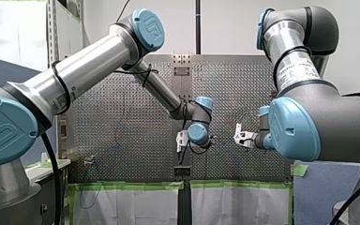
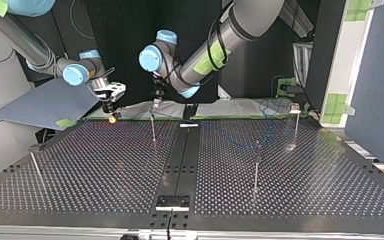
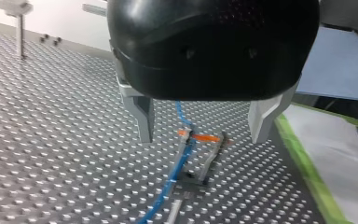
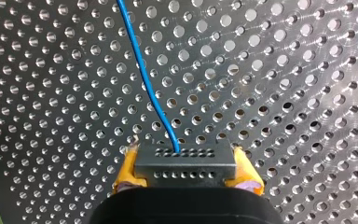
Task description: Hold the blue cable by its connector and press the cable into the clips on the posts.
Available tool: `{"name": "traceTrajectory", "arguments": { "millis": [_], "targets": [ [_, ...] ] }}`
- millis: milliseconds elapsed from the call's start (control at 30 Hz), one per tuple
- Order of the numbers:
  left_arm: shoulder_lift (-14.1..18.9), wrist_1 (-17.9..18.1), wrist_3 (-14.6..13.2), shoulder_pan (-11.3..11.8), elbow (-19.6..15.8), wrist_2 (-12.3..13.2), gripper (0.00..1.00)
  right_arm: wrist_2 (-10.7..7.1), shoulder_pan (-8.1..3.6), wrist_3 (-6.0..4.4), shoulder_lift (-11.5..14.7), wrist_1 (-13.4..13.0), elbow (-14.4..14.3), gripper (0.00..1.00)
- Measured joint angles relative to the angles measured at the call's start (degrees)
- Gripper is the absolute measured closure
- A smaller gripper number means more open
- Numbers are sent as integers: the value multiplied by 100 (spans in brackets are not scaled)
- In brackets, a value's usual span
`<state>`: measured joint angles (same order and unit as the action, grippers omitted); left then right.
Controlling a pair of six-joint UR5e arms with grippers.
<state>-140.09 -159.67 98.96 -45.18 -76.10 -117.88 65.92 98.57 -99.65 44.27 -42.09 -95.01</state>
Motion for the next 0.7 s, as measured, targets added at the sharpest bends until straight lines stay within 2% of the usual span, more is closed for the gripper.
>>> {"name": "traceTrajectory", "arguments": {
  "millis": [233,700],
  "targets": [
    [393,390,0,-7,-394,-120,1,0,-7,5,0,7,0,100],
    [1246,1244,5,-45,-1248,-653,1,0,-54,13,1,110,2,100]
  ]
}}
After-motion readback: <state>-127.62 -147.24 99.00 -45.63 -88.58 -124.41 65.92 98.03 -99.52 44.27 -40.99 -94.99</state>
